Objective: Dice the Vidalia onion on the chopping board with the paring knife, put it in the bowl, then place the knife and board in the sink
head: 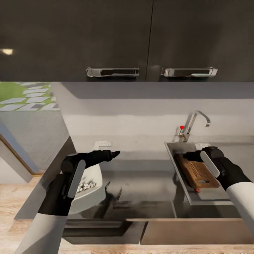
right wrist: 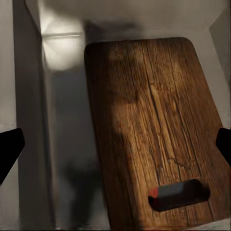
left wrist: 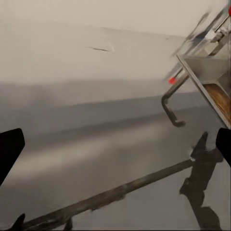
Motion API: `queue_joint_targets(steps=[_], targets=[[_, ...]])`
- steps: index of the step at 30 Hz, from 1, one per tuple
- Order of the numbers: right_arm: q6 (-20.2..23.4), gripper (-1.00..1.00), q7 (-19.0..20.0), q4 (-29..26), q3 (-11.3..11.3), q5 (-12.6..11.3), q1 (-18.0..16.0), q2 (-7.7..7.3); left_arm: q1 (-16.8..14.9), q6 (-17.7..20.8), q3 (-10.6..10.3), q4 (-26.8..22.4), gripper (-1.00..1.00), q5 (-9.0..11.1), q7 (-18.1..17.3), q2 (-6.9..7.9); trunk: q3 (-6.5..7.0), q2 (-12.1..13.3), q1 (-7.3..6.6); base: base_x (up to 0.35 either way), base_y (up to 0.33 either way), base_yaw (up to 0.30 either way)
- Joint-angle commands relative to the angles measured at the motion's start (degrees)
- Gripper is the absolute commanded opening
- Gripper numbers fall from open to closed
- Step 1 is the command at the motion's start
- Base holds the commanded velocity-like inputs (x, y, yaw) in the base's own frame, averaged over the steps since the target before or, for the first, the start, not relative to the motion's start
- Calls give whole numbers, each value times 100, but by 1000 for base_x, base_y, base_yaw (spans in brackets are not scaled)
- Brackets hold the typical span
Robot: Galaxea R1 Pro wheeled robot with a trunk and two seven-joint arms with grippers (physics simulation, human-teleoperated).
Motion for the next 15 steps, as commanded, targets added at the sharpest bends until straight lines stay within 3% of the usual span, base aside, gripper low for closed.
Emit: queue_joint_targets(steps=[1,15], targets=[[11,100,-55,-6,29,-62,-7,-8,-6,27,5,-3,100,-11,-21,-3,-4,-12,2,-156,13,-90],[8,100,-54,-6,72,-62,-7,-8,-6,30,4,-6,100,-11,-21,-3,119,-12,2,-52,3,-92]])
